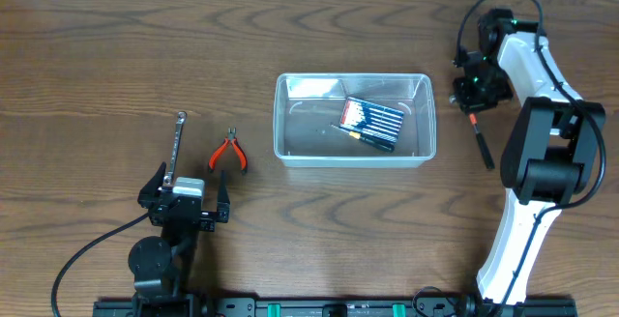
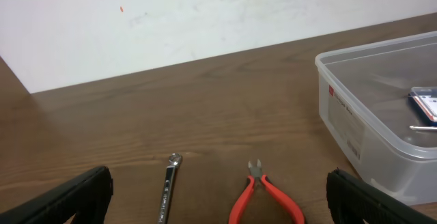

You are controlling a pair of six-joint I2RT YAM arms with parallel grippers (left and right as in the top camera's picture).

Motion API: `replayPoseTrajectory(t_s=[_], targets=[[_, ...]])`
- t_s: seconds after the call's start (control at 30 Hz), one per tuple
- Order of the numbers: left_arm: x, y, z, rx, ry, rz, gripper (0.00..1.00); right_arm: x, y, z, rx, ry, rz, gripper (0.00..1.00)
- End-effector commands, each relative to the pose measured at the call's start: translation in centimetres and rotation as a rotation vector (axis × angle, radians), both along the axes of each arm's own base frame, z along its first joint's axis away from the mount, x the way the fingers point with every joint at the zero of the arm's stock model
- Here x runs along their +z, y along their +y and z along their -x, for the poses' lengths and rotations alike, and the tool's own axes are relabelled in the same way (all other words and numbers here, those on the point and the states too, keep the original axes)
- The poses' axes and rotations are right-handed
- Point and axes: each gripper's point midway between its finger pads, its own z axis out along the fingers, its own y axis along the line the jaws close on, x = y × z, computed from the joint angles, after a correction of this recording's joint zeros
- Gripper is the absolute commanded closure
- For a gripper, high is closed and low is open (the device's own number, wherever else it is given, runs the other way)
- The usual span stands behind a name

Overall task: Pack container
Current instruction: 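Lift the hammer and carry it over the clear container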

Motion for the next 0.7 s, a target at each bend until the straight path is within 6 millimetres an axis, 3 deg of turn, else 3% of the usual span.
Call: replayPoseTrajectory(t_s=[0.0, 0.4, 0.47, 0.67], targets=[[-1.5, 0.2, 0.0, 0.008, 0.03, -0.008, 0.02, 3.1, -0.6, -2.5, -0.006, -0.084, 0.018, 0.99], [-1.5, 0.2, 0.0, 0.008, 0.03, -0.008, 0.02, 14.9, -0.6, -6.1, 0.005, -0.298, 0.024, 0.99], [-1.5, 0.2, 0.0, 0.008, 0.03, -0.008, 0.02, 17.0, 0.2, -6.4, 0.017, -0.343, -0.005, 0.99], [-1.5, 0.2, 0.0, 0.008, 0.03, -0.008, 0.02, 22.3, 5.3, -6.1, 0.196, -0.448, -0.113, 0.99]])
